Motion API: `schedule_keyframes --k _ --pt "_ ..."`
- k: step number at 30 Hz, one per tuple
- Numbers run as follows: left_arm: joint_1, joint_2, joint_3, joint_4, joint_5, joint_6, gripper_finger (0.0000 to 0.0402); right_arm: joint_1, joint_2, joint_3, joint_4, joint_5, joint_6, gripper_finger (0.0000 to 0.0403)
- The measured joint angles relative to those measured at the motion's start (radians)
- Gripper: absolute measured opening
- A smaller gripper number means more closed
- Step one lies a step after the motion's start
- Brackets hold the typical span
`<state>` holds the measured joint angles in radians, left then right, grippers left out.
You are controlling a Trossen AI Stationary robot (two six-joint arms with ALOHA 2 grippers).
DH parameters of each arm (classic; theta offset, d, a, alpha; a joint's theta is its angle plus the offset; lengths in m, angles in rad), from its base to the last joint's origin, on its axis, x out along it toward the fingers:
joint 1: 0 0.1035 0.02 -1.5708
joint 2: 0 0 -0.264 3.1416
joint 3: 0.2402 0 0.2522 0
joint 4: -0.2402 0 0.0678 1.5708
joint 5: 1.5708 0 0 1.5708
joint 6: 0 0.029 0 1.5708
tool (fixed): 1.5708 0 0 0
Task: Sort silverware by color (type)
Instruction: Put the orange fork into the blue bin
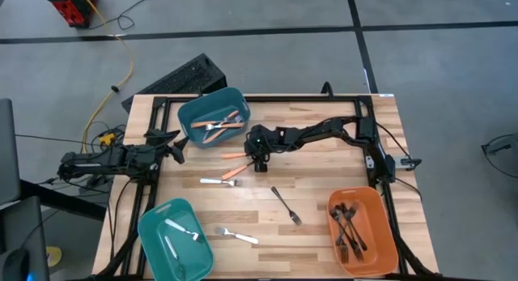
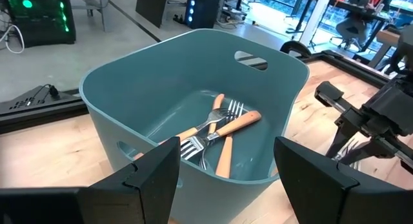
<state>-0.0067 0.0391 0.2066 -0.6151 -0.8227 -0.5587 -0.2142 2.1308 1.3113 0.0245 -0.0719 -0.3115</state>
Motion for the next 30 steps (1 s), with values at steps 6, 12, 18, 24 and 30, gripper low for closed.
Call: schedule_keyframes --k 6,12,18,24,30 --pt "0.0 0.0 0.0 0.0 0.003 -0.004 0.0235 0.011 -0.038 0.0 0.01 0.001 -0.001 0.0059" --pt "0.0 0.0 0.0 0.0 0.004 -0.005 0.0235 0.018 -0.074 0.0 0.015 -0.002 -0.001 0.0059" --pt "0.0 0.0 0.0 0.0 0.004 -0.007 0.0235 0.03 -0.117 0.002 0.018 -0.004 -0.002 0.0059" --pt "0.0 0.0 0.0 0.0 0.003 -0.007 0.0235 0.046 -0.155 0.002 0.02 -0.005 -0.003 0.0059" --pt "0.0 0.0 0.0 0.0 0.003 -0.007 0.0235 0.062 -0.19 0.003 0.049 -0.005 -0.003 0.0059"
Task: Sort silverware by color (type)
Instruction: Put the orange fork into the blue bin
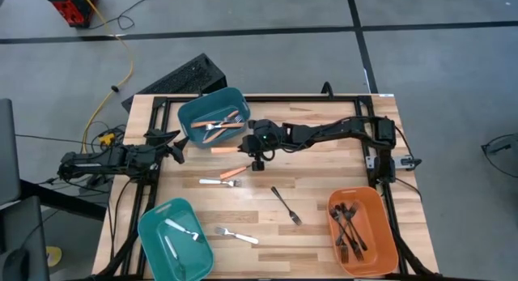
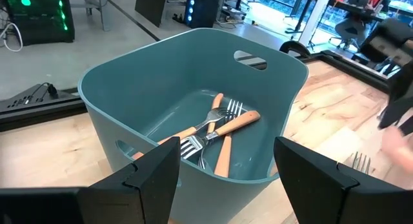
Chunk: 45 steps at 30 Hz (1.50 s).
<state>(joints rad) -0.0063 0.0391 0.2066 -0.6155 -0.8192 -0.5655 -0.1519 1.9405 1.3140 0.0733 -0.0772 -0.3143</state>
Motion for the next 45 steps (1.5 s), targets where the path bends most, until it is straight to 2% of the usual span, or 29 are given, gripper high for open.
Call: schedule_keyframes --k 9,18,26,33,39,45 --pt "0.0 0.0 0.0 0.0 0.0 0.0 0.0235 0.036 -0.023 0.002 0.101 0.07 0.015 0.006" --pt "0.0 0.0 0.0 0.0 0.0 0.0 0.0235 0.058 -0.023 0.002 0.184 0.269 0.061 0.0059" --pt "0.0 0.0 0.0 0.0 -0.006 0.007 0.0235 0.055 -0.023 0.002 0.452 0.423 0.022 0.0058" --pt "0.0 0.0 0.0 0.0 -0.008 0.018 0.0235 0.025 -0.023 0.002 0.62 0.41 -0.018 0.0058" --pt "0.0 0.0 0.0 0.0 -0.008 0.02 0.0235 -0.011 -0.023 0.002 0.699 0.228 -0.028 0.0058" --pt "0.0 0.0 0.0 0.0 -0.028 0.021 0.0235 -0.052 -0.022 0.002 0.749 0.107 -0.027 0.0057"
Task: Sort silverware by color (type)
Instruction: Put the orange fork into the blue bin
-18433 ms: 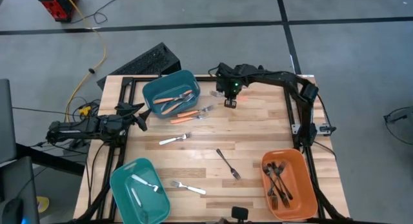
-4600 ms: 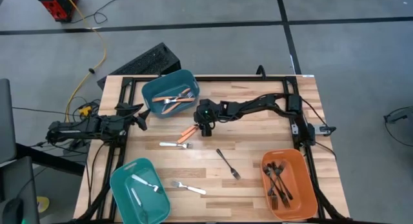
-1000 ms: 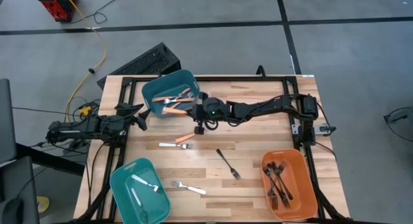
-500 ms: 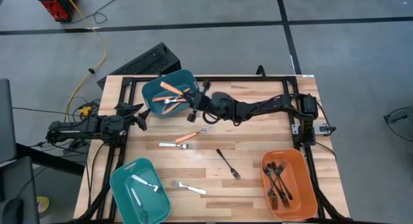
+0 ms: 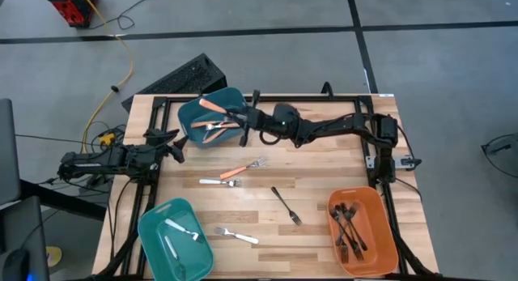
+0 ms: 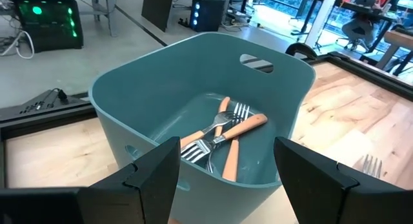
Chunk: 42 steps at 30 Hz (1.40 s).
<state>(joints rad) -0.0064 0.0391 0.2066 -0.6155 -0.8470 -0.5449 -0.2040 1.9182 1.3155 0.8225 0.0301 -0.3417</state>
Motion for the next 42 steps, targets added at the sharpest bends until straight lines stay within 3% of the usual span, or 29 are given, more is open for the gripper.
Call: schedule_keyframes --k 8,19,23,26,32,38,42 --pt "0.0 0.0 0.0 0.0 -0.003 0.0 0.0235 -0.041 0.001 0.0 0.076 -0.167 0.006 0.0057" --pt "0.0 0.001 0.0 -0.001 -0.007 0.0 0.0235 -0.097 0.105 0.032 0.132 -0.161 0.193 0.0057" --pt "0.0 0.002 0.0 -0.001 -0.008 0.0 0.0235 -0.119 0.126 0.104 0.048 -0.165 0.181 0.0057" --pt "0.0 0.002 0.0 0.0 -0.014 0.002 0.0235 -0.138 0.149 0.154 0.039 -0.259 0.185 0.0057" --pt "0.001 0.002 0.0 0.0 -0.023 0.002 0.0235 -0.164 0.261 0.318 0.039 -0.337 0.277 0.0057" --pt "0.001 0.002 0.0 0.0 -0.012 0.002 0.0235 -0.194 0.312 0.467 -0.296 -0.38 0.333 0.0057" --pt "0.001 0.002 0.0 -0.001 -0.011 0.002 0.0235 -0.196 0.31 0.572 -0.636 -0.373 0.213 0.0057"
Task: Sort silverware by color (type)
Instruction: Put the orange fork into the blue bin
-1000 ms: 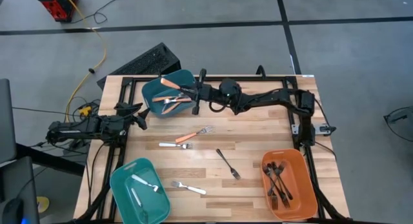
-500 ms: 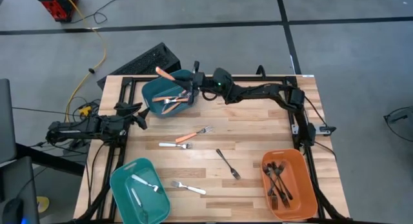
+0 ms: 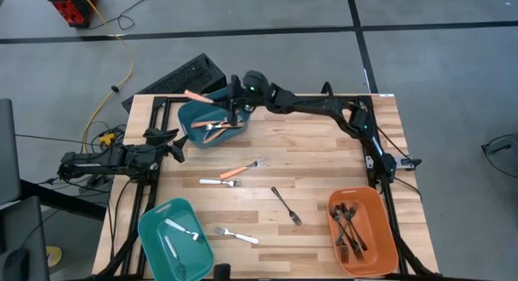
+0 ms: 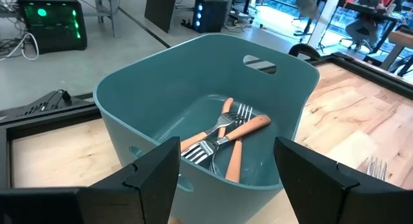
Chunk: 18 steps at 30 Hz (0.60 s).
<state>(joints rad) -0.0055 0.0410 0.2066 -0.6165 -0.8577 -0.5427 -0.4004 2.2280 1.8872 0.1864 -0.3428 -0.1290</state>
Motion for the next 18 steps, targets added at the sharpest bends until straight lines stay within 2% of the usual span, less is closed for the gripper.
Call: schedule_keyframes --k 2,4,8,11,14,18 --pt "0.0 0.0 0.0 -0.001 0.0 0.0 0.0235 -0.001 0.003 0.051 -0.148 0.0 -0.061 0.0057" --pt "0.0 0.0 0.0 0.0 -0.003 0.0 0.0235 -0.002 0.007 0.084 -0.203 0.0 -0.116 0.0057" --pt "0.0 0.0 0.0 0.0 -0.003 0.0 0.0235 -0.018 0.02 0.091 -0.15 -0.104 -0.145 0.0057" --pt "0.0 0.0 0.0 0.0 -0.004 0.0 0.0235 -0.038 0.057 0.092 -0.043 -0.112 -0.081 0.0057" --pt "0.0 0.0 0.0 0.0 -0.004 0.0 0.0235 -0.063 0.093 0.11 -0.034 -0.139 -0.006 0.0057" --pt "0.0 0.0 0.0 0.0 -0.006 0.0 0.0235 -0.059 0.143 0.194 -0.095 -0.145 0.001 0.0057"
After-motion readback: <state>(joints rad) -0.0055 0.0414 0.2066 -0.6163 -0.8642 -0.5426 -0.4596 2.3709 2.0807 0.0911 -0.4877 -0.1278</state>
